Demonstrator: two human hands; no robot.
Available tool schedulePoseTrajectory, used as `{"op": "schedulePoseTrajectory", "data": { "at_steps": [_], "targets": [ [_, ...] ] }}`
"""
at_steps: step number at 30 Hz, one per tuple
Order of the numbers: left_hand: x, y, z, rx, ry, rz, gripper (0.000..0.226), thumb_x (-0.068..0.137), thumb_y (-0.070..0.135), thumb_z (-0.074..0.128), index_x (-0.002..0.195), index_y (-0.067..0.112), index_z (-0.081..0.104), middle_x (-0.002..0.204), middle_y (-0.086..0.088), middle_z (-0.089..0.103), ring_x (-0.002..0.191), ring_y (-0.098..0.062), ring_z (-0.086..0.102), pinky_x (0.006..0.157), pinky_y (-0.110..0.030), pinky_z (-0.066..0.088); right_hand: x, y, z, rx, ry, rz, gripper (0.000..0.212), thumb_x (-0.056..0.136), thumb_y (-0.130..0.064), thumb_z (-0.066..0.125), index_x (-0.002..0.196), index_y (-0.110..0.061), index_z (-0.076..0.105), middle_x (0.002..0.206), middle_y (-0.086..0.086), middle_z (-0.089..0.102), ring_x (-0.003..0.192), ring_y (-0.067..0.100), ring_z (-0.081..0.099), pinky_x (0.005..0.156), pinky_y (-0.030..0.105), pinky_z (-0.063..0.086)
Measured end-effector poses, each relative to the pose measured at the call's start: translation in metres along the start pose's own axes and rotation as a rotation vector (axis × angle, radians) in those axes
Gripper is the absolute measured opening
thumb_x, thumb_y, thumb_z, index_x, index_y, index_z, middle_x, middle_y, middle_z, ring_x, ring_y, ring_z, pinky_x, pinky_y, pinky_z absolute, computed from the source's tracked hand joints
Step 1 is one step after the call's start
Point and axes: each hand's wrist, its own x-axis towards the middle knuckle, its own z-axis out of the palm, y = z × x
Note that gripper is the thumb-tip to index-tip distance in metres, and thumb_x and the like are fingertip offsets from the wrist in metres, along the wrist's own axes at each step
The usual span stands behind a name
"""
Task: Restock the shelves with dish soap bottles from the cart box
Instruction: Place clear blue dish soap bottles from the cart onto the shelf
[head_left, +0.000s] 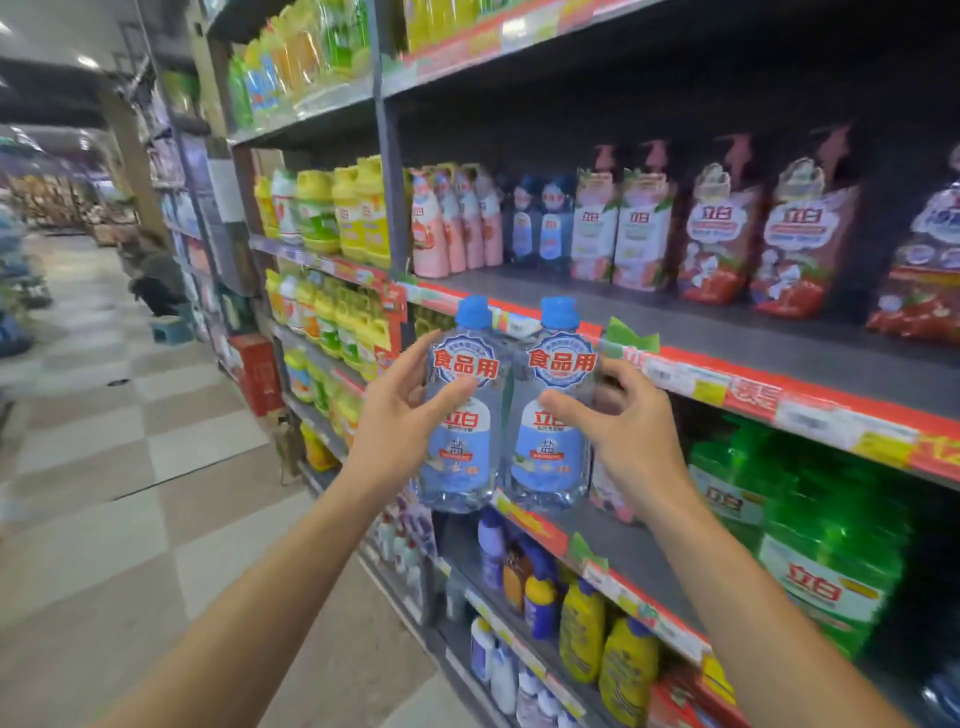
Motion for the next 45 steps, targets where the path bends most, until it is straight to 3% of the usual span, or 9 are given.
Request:
{"op": "schedulePoseTrajectory", "data": {
  "at_steps": [5, 13, 22, 26, 29, 32, 38, 41, 45],
  "targets": [
    [0.089, -0.023, -0.049, -0.008, -0.038, 0.090, 0.062, 0.086, 0.024, 0.070, 0.144, 0.017, 0.048, 0.128, 0.004, 0.066, 0.116, -0.004, 0.062, 0.093, -0.021, 0.053, 0.075, 0.006, 0.059, -0.036, 0.043, -0.060, 0.032, 0.076, -0.016, 0.085, 0.100, -0.021, 0.064, 0.082, -0.014, 0.076, 0.078, -0.002, 0.071, 0.065, 0.013, 0.052],
    [0.241, -0.060, -0.113, 0.020, -0.130, 0.201, 0.060, 0.090, 0.026, 0.070, 0.144, 0.017, 0.047, 0.134, 0.003, 0.062, 0.124, -0.010, 0.058, 0.105, -0.037, 0.049, 0.190, 0.009, 0.140, -0.085, 0.167, -0.107, 0.028, 0.077, -0.018, 0.084, 0.095, -0.027, 0.065, 0.089, -0.015, 0.077, 0.087, 0.003, 0.073, 0.072, 0.019, 0.054],
    [0.373, -0.096, -0.123, -0.017, -0.224, 0.275, 0.068, 0.088, 0.039, 0.070, 0.146, 0.012, 0.045, 0.130, 0.001, 0.065, 0.121, -0.012, 0.060, 0.105, -0.044, 0.048, 0.288, 0.018, 0.176, -0.135, 0.298, -0.159, 0.025, 0.082, -0.015, 0.081, 0.095, -0.025, 0.062, 0.073, -0.018, 0.074, 0.070, -0.004, 0.070, 0.057, 0.012, 0.049],
    [0.416, -0.113, -0.117, -0.101, -0.262, 0.267, 0.048, 0.093, 0.024, 0.067, 0.138, 0.011, 0.053, 0.120, 0.004, 0.070, 0.111, -0.011, 0.066, 0.099, -0.043, 0.053, 0.325, 0.029, 0.184, -0.164, 0.337, -0.171, 0.024, 0.083, -0.016, 0.080, 0.092, -0.027, 0.061, 0.068, -0.022, 0.072, 0.066, -0.008, 0.068, 0.052, 0.011, 0.048],
    [0.444, -0.126, -0.112, -0.140, -0.288, 0.283, 0.036, 0.094, 0.018, 0.065, 0.129, 0.013, 0.059, 0.117, 0.003, 0.071, 0.107, -0.010, 0.068, 0.095, -0.038, 0.055, 0.350, 0.038, 0.187, -0.183, 0.388, -0.181, 0.024, 0.082, -0.016, 0.081, 0.091, -0.026, 0.061, 0.076, -0.013, 0.074, 0.068, -0.006, 0.069, 0.053, 0.012, 0.048],
    [0.470, -0.138, -0.106, -0.164, -0.319, 0.295, 0.037, 0.094, 0.019, 0.066, 0.130, 0.012, 0.059, 0.119, 0.004, 0.070, 0.110, -0.008, 0.066, 0.096, -0.037, 0.055, 0.371, 0.046, 0.185, -0.211, 0.418, -0.177, 0.023, 0.081, -0.017, 0.081, 0.093, -0.025, 0.063, 0.089, -0.008, 0.074, 0.073, -0.004, 0.070, 0.056, 0.012, 0.048],
    [0.499, -0.161, -0.092, -0.113, -0.355, 0.368, 0.049, 0.091, 0.033, 0.066, 0.133, 0.009, 0.056, 0.124, 0.002, 0.067, 0.116, -0.009, 0.061, 0.097, -0.042, 0.053, 0.383, 0.063, 0.180, -0.232, 0.474, -0.141, 0.031, 0.081, -0.022, 0.081, 0.107, -0.020, 0.066, 0.084, -0.007, 0.076, 0.072, 0.006, 0.071, 0.049, 0.016, 0.047],
    [0.509, -0.173, -0.090, -0.146, -0.387, 0.350, 0.056, 0.090, 0.034, 0.067, 0.137, 0.008, 0.052, 0.127, 0.002, 0.065, 0.120, -0.009, 0.059, 0.101, -0.042, 0.051, 0.383, 0.069, 0.183, -0.270, 0.498, -0.100, 0.029, 0.080, -0.024, 0.081, 0.105, -0.022, 0.066, 0.088, -0.006, 0.076, 0.081, 0.010, 0.072, 0.059, 0.026, 0.051],
    [0.518, -0.186, -0.088, -0.193, -0.433, 0.311, 0.055, 0.093, 0.026, 0.067, 0.140, 0.005, 0.048, 0.131, 0.002, 0.062, 0.120, -0.005, 0.057, 0.105, -0.034, 0.048, 0.381, 0.076, 0.192, -0.299, 0.531, -0.055, 0.026, 0.082, -0.020, 0.079, 0.105, -0.022, 0.068, 0.096, -0.006, 0.076, 0.089, 0.008, 0.072, 0.062, 0.021, 0.052]
  ]
}}
